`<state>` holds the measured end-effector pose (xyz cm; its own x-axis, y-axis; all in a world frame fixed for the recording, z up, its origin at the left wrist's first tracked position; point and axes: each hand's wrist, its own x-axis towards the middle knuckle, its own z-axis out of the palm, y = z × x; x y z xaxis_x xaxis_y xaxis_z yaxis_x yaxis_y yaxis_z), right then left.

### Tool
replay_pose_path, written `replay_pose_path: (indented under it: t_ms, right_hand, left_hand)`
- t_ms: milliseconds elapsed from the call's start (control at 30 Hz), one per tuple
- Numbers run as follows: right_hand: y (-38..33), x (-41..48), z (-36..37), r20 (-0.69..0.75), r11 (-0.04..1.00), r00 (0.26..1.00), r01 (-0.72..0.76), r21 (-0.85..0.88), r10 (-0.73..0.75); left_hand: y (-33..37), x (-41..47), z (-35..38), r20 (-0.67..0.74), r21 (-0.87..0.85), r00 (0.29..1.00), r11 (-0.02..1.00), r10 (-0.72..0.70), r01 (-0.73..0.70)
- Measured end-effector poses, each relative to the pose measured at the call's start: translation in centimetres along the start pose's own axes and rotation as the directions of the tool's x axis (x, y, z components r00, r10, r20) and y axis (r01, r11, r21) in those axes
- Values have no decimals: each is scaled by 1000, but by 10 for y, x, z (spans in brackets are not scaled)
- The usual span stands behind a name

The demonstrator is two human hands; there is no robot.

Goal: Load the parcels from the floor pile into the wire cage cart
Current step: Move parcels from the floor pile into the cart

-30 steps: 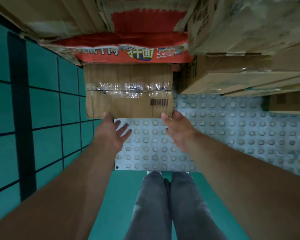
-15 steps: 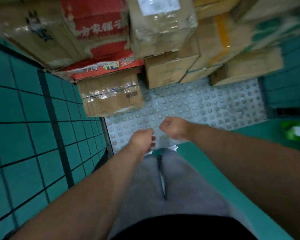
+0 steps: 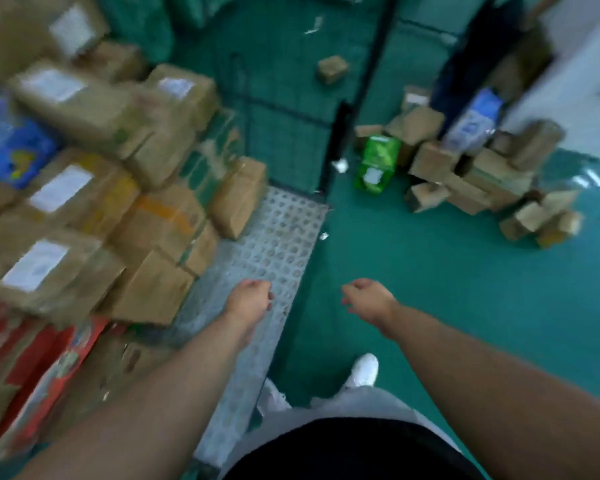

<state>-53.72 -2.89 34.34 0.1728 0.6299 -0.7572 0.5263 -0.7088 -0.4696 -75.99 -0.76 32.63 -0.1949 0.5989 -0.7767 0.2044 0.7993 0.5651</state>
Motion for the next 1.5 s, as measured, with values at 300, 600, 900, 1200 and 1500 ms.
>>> replay_pose_path:
  t_ms: [300, 600, 900, 1200, 1500]
  right_hand:
    - [167, -29, -189, -229, 918, 956, -83, 387, 183]
    - [325, -9, -391, -300, 782, 879, -120, 612, 371]
    - [355, 50, -505, -287, 761, 870, -142, 633, 401]
    - [364, 110, -616, -318, 770, 801, -255, 586, 507]
    - [400, 145, -702, -299, 700, 727, -336, 630, 618]
  left_hand:
    - [71, -72, 283, 370, 317, 922, 917, 116, -243]
    - [166, -142, 546, 577, 432, 797, 760, 180, -485]
    - [236, -114, 621, 485, 544, 867, 738, 112, -399]
    - [363, -44, 769, 530, 665, 846, 594, 51, -452]
    - [439, -89, 940, 731, 616, 680, 493, -65, -614]
